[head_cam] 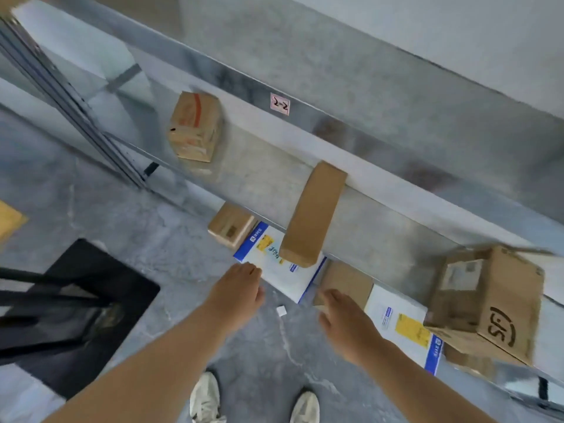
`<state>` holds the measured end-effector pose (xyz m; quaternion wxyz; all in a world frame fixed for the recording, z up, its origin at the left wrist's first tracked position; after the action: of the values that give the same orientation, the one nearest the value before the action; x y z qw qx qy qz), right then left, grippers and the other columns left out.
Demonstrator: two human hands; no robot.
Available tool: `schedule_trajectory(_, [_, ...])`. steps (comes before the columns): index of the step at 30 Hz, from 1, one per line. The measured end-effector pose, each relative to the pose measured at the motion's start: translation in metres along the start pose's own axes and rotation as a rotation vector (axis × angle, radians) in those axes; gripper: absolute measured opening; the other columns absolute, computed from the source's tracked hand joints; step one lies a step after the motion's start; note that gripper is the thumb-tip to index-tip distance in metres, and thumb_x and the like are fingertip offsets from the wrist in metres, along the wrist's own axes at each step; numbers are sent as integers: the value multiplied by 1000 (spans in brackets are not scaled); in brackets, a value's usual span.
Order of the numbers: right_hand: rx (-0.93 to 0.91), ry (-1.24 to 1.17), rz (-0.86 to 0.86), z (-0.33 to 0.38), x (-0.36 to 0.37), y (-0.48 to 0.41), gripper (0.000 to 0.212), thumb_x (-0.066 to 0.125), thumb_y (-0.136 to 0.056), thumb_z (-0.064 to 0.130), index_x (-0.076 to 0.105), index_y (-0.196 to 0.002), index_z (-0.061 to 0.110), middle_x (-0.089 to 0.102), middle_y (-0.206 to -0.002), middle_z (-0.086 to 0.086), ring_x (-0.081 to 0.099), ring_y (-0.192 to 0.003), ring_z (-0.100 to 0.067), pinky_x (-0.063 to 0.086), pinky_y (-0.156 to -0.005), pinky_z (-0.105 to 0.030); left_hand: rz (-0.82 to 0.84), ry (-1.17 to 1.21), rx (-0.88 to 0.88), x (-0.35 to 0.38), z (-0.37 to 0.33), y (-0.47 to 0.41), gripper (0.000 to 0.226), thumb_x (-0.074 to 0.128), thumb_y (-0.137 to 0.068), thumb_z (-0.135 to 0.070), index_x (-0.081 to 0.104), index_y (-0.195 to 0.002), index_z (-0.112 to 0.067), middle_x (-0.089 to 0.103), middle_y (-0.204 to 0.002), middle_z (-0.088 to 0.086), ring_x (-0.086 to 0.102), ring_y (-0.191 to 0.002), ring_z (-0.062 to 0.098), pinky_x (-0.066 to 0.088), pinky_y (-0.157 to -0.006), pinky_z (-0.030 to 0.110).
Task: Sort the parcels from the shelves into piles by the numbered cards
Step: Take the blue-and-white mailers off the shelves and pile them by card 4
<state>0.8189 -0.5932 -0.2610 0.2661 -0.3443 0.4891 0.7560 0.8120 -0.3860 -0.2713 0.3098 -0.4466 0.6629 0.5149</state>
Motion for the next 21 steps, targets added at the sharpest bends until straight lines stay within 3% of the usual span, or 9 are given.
schedule_trajectory(4, [-53,77,22,-32,63,-67,42,36,-101,28,37,-141,12,46,-137,-2,41,-127,-19,30,-104,-25,24,19,-76,83,18,-43,32,38,-98,-29,47,-123,-12,51,-122,3,45,-116,19,43,-90,29])
schedule_trajectory(10, [57,99,20,-84,147,-170,51,40,-101,24,26,-150,14,38,-147,-3,42,-131,-22,33,-104,-28,113,45,-156,206,51,-98,41,44,-95,-31,43,-131,-11,45,-132,4,40,-125,22,37,-100,29])
schedule_trajectory(16, [94,-10,-61,-113,193,-279,55,46,-100,25,27,-149,10,33,-152,-7,36,-137,-25,31,-111,-35,185,253,-284,299,95,-156,46,40,-97,-33,39,-136,-11,44,-138,7,42,-128,24,38,-104,36])
schedule_trajectory(21, [148,-52,-103,-138,203,-348,55,44,-100,32,30,-148,11,31,-153,-8,33,-140,-25,28,-112,-36,257,253,-272,356,119,-182,32,39,-98,-30,48,-119,-7,52,-120,9,53,-110,24,45,-89,35])
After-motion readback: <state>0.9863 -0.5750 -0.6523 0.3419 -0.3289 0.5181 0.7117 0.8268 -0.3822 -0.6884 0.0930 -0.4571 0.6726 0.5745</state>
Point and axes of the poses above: each hand's wrist, its own y-axis away from the middle knuckle, its own x-axis out of the palm, z = x × y, the point moved 5 cm from there along -y, towards the middle knuckle
